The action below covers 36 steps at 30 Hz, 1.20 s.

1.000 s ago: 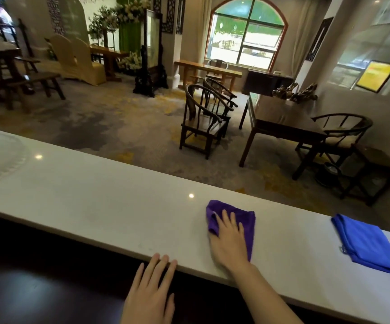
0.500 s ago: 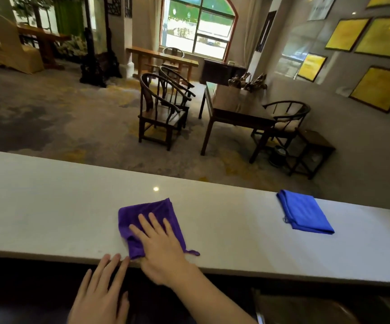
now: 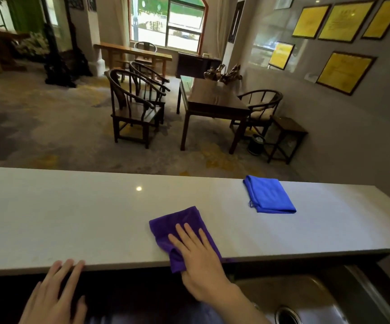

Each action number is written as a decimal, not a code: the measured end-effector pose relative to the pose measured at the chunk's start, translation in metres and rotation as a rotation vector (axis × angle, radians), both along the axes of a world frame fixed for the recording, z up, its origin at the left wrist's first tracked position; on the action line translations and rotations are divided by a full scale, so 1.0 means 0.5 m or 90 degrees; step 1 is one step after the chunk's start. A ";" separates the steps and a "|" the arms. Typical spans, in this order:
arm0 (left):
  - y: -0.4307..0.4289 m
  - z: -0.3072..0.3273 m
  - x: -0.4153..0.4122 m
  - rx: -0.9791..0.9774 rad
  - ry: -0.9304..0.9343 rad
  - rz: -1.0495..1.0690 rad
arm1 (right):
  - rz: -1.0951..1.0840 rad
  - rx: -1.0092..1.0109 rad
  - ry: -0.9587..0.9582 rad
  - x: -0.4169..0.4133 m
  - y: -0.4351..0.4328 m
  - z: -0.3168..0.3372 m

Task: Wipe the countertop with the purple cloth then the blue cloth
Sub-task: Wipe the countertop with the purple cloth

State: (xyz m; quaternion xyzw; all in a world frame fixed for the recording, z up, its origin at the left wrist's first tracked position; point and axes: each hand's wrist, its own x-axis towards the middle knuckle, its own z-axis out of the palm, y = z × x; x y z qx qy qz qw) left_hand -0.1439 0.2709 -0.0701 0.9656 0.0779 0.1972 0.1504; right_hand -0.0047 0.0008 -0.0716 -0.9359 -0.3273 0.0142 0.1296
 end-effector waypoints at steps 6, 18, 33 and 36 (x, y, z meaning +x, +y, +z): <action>-0.009 0.002 0.007 -0.033 0.034 -0.017 | -0.136 -0.035 -0.025 0.032 -0.156 -0.019; -0.027 -0.087 0.030 0.098 -0.001 -0.055 | -0.366 0.003 -0.018 0.158 -0.192 0.005; 0.009 -0.008 0.021 0.018 0.035 0.054 | -0.291 0.013 0.060 0.260 0.026 0.023; 0.017 -0.029 0.015 0.026 0.058 0.059 | -0.243 0.001 0.065 0.256 0.104 0.025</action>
